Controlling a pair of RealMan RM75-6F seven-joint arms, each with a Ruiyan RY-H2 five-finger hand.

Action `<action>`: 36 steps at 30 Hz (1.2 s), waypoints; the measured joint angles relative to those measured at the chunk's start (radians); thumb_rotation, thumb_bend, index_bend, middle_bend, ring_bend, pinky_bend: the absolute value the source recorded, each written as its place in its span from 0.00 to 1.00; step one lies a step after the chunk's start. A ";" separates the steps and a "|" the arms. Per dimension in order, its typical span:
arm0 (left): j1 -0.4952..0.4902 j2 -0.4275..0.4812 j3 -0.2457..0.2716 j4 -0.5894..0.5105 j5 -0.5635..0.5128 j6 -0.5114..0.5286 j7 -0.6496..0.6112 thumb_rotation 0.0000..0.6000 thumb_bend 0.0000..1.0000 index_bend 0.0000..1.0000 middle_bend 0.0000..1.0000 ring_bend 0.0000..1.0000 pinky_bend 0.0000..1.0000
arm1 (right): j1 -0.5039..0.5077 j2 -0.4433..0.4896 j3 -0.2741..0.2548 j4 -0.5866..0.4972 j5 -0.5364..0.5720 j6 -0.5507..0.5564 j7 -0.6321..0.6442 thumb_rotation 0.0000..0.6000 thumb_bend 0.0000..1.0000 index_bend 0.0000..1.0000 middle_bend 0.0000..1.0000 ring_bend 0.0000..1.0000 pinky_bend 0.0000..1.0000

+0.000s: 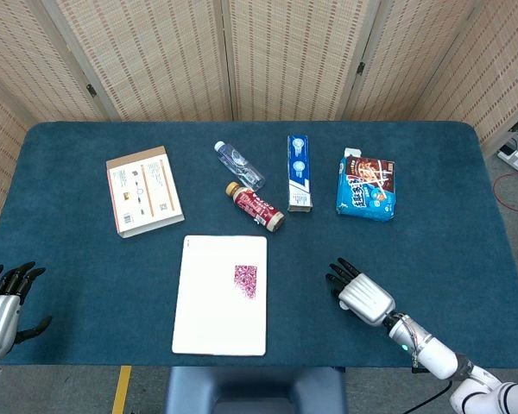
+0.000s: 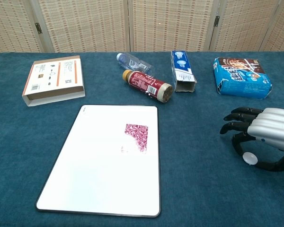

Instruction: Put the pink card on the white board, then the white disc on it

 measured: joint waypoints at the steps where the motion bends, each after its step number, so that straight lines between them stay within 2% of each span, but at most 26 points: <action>1: 0.000 0.000 0.001 0.001 0.000 0.000 -0.001 1.00 0.25 0.21 0.15 0.17 0.00 | 0.000 0.001 0.001 -0.001 -0.002 0.001 0.000 1.00 0.35 0.48 0.22 0.07 0.00; 10: 0.005 0.006 0.000 -0.001 0.006 0.010 -0.005 1.00 0.25 0.21 0.15 0.17 0.00 | 0.044 0.022 0.044 -0.061 -0.021 0.003 -0.012 1.00 0.35 0.49 0.22 0.07 0.00; 19: 0.016 0.014 0.002 -0.006 0.011 0.029 -0.011 1.00 0.25 0.21 0.15 0.17 0.00 | 0.177 0.018 0.171 -0.171 0.063 -0.168 -0.117 1.00 0.35 0.50 0.22 0.05 0.00; 26: 0.021 0.016 0.006 -0.005 0.013 0.031 -0.016 1.00 0.25 0.21 0.15 0.17 0.00 | 0.307 -0.077 0.270 -0.173 0.186 -0.314 -0.200 1.00 0.35 0.50 0.21 0.05 0.00; 36: 0.023 0.014 0.005 0.007 0.001 0.021 -0.023 1.00 0.25 0.21 0.15 0.17 0.00 | 0.416 -0.201 0.313 -0.079 0.312 -0.420 -0.292 1.00 0.35 0.50 0.21 0.04 0.00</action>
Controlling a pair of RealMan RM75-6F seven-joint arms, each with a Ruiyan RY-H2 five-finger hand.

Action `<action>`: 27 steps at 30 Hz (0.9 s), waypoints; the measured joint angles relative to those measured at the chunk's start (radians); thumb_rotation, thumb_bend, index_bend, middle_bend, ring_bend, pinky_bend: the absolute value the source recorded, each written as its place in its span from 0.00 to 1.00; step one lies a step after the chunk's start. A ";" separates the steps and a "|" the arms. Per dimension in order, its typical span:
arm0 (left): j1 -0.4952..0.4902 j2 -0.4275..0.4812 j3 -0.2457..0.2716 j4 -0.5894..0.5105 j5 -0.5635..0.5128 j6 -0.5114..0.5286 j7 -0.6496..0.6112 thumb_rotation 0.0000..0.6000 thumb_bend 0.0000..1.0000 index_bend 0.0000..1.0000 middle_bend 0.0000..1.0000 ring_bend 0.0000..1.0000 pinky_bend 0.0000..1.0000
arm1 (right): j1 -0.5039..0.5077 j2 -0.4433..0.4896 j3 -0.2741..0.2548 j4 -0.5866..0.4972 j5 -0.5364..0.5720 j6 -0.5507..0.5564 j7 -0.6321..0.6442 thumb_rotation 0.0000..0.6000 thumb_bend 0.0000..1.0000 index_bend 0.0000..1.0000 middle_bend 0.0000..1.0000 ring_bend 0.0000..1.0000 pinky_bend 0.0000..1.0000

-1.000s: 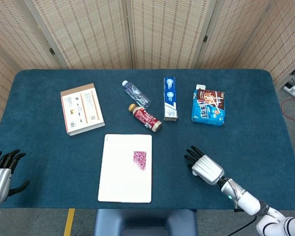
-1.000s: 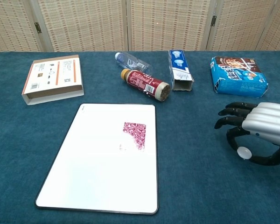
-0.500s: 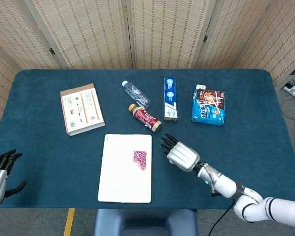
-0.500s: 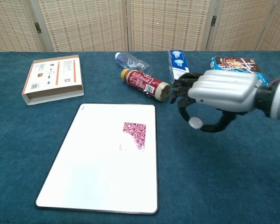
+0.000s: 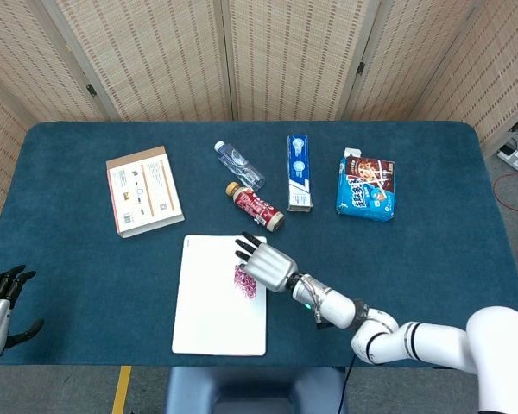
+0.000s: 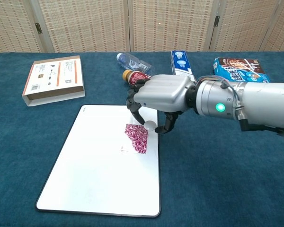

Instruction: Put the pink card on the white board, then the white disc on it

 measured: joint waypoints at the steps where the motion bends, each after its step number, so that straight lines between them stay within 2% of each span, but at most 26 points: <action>1: 0.000 -0.001 -0.001 0.001 -0.002 -0.001 -0.001 1.00 0.25 0.21 0.15 0.17 0.00 | 0.007 -0.007 0.002 0.006 0.006 -0.003 -0.001 1.00 0.35 0.50 0.21 0.04 0.00; 9: -0.001 -0.002 -0.002 0.006 -0.004 -0.004 -0.003 1.00 0.25 0.21 0.15 0.17 0.00 | 0.059 -0.046 0.001 0.043 0.043 -0.020 -0.030 1.00 0.35 0.49 0.21 0.03 0.00; 16: 0.002 -0.004 0.001 0.013 -0.009 -0.009 -0.009 1.00 0.25 0.21 0.15 0.17 0.00 | 0.082 -0.070 -0.015 0.062 0.061 -0.021 -0.049 1.00 0.35 0.45 0.18 0.02 0.00; 24: 0.003 -0.007 0.002 0.019 -0.006 -0.010 -0.015 1.00 0.25 0.21 0.15 0.17 0.00 | 0.096 -0.078 -0.026 0.067 0.066 -0.005 -0.033 1.00 0.35 0.25 0.17 0.01 0.00; 27: 0.003 -0.007 0.002 0.019 -0.006 -0.011 -0.015 1.00 0.25 0.21 0.15 0.17 0.00 | 0.099 -0.077 -0.029 0.068 0.064 -0.001 -0.028 1.00 0.35 0.23 0.17 0.02 0.00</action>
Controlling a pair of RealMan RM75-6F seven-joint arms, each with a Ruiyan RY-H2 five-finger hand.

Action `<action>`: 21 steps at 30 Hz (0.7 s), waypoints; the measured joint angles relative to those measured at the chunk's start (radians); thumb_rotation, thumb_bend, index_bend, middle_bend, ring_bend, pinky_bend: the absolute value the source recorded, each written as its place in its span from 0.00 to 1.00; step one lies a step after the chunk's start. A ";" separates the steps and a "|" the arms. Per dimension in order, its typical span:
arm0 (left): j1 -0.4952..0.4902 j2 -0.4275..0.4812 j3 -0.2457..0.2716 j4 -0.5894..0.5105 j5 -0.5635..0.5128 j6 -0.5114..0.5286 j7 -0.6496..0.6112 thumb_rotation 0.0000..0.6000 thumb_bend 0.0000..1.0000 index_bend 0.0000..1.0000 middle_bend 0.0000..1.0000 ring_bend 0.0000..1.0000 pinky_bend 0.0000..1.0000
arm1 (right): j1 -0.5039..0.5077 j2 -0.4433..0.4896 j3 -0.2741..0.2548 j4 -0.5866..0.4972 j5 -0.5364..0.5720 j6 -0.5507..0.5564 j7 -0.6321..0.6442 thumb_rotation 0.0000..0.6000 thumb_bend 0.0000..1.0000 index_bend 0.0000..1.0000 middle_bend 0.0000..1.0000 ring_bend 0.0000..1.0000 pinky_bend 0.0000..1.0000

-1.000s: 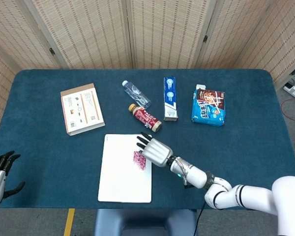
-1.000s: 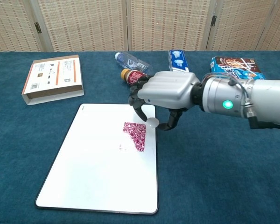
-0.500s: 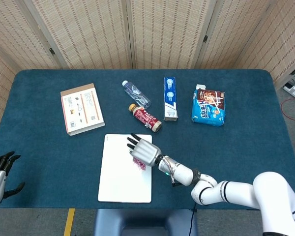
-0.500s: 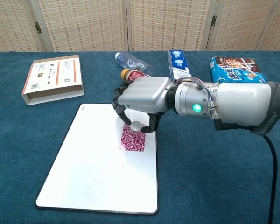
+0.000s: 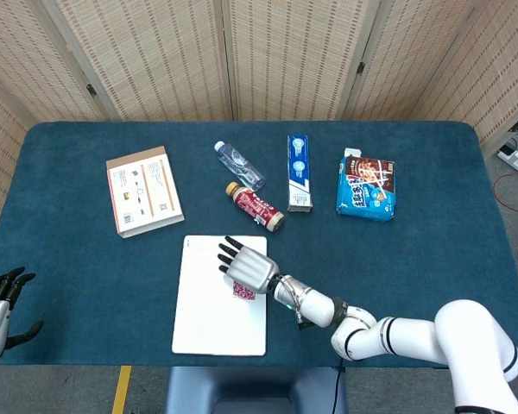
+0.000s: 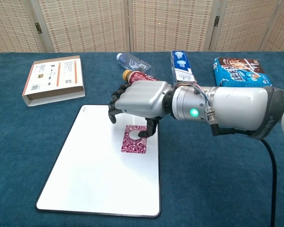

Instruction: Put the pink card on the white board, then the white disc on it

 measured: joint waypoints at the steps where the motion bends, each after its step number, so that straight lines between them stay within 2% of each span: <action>1: 0.000 0.000 0.000 0.000 0.000 0.001 -0.001 1.00 0.25 0.21 0.15 0.17 0.00 | 0.000 0.001 0.000 -0.001 0.000 0.002 0.001 1.00 0.35 0.23 0.17 0.02 0.00; 4: 0.001 0.000 -0.001 0.004 0.001 0.003 -0.005 1.00 0.25 0.21 0.15 0.17 0.00 | -0.006 0.015 -0.001 -0.015 -0.002 0.022 0.003 1.00 0.34 0.22 0.17 0.02 0.00; 10: -0.002 -0.008 -0.010 0.015 0.002 0.009 -0.018 1.00 0.25 0.21 0.15 0.17 0.00 | -0.094 0.134 -0.026 -0.127 -0.010 0.163 -0.011 1.00 0.35 0.21 0.17 0.07 0.00; 17: -0.019 -0.028 -0.032 0.022 0.003 0.013 -0.010 1.00 0.25 0.21 0.15 0.17 0.00 | -0.305 0.327 -0.088 -0.306 -0.023 0.446 -0.033 1.00 0.35 0.16 0.16 0.07 0.00; 21: -0.031 -0.036 -0.042 0.014 0.007 0.013 0.011 1.00 0.25 0.20 0.15 0.17 0.00 | -0.444 0.419 -0.131 -0.374 -0.034 0.597 0.004 1.00 0.34 0.12 0.13 0.05 0.00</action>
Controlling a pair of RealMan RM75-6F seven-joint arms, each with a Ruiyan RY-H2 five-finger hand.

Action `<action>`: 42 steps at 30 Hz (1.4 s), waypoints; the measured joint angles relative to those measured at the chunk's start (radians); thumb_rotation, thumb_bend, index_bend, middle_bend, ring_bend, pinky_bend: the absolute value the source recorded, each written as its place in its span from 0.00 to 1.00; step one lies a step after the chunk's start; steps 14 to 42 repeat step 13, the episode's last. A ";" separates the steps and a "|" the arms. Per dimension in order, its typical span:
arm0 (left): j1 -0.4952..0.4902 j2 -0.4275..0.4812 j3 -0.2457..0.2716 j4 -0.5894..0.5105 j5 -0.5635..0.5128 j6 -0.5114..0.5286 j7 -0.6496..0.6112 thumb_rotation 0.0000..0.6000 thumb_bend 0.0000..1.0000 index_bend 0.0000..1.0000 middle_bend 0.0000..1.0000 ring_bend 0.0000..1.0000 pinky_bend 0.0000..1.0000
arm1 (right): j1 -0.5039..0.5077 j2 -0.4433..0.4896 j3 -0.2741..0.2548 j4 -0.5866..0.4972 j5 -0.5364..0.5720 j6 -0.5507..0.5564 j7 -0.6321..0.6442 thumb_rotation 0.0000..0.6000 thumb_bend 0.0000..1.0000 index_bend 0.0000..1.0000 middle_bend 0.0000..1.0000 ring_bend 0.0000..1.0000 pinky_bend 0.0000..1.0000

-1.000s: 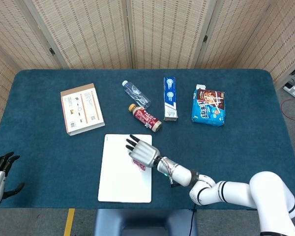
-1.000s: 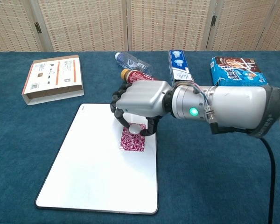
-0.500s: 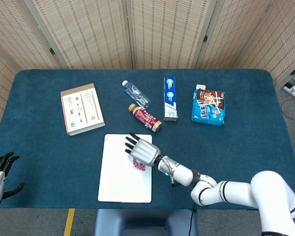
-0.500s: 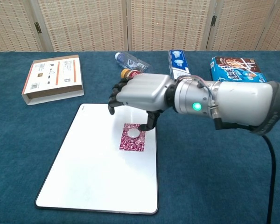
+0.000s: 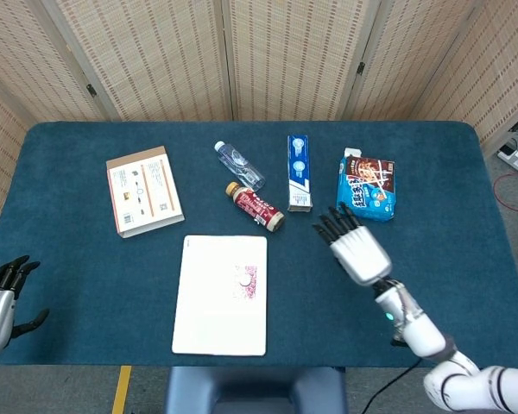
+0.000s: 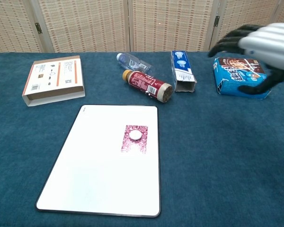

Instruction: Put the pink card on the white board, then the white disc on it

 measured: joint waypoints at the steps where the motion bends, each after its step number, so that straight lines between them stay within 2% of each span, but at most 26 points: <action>1: -0.005 -0.004 -0.004 -0.005 0.002 0.000 0.007 1.00 0.25 0.20 0.15 0.17 0.00 | -0.030 0.016 -0.010 -0.009 -0.004 0.032 0.017 1.00 0.34 0.11 0.12 0.04 0.00; 8: -0.021 -0.018 -0.017 -0.032 0.003 0.001 0.050 1.00 0.25 0.19 0.15 0.17 0.00 | -0.249 0.095 -0.072 -0.018 -0.049 0.266 0.192 1.00 0.35 0.08 0.10 0.03 0.00; 13: -0.031 -0.030 -0.024 -0.055 0.002 0.002 0.075 1.00 0.25 0.19 0.15 0.17 0.00 | -0.355 0.103 -0.097 0.027 -0.087 0.357 0.293 1.00 0.35 0.08 0.10 0.03 0.00; 42: -0.031 -0.030 -0.024 -0.055 0.002 0.002 0.075 1.00 0.25 0.19 0.15 0.17 0.00 | -0.355 0.103 -0.097 0.027 -0.087 0.357 0.293 1.00 0.35 0.08 0.10 0.03 0.00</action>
